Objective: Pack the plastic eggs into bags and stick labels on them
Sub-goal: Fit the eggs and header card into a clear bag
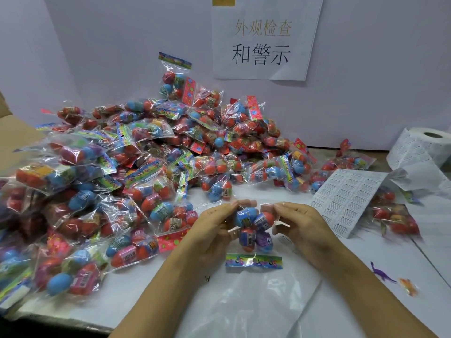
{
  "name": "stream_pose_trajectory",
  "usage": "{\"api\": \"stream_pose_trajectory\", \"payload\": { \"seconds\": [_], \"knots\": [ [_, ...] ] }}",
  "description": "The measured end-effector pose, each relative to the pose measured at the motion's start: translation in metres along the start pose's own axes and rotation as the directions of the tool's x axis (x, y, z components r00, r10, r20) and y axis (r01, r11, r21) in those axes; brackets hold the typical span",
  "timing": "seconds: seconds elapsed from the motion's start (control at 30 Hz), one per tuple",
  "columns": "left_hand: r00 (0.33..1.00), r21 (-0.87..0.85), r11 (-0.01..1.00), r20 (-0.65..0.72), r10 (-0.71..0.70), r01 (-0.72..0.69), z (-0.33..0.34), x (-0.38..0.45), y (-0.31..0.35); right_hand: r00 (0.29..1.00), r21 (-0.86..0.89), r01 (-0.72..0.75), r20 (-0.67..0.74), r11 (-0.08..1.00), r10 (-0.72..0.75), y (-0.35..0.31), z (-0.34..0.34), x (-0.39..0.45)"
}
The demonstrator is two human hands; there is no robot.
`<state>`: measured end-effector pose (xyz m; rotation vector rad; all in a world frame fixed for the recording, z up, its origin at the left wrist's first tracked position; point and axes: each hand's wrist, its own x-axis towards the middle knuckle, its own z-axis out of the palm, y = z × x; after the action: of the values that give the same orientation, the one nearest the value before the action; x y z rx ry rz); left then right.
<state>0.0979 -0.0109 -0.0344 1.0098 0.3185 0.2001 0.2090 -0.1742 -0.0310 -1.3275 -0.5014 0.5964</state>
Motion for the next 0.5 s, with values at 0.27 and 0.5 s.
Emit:
{"api": "stream_pose_trajectory", "payload": {
  "seconds": [0.27,0.5],
  "knots": [
    [0.997,0.177,0.981,-0.011,0.082,-0.078,0.000,0.001,-0.003,0.993,-0.230,0.105,-0.020,0.968,-0.112,0.012,0.006,-0.003],
    [1.000,0.125,0.992,-0.020,0.014,-0.011,-0.007,0.004,-0.003,0.997,-0.113,0.072,-0.027,0.991,-0.075,0.013,-0.002,0.004]
  ]
}}
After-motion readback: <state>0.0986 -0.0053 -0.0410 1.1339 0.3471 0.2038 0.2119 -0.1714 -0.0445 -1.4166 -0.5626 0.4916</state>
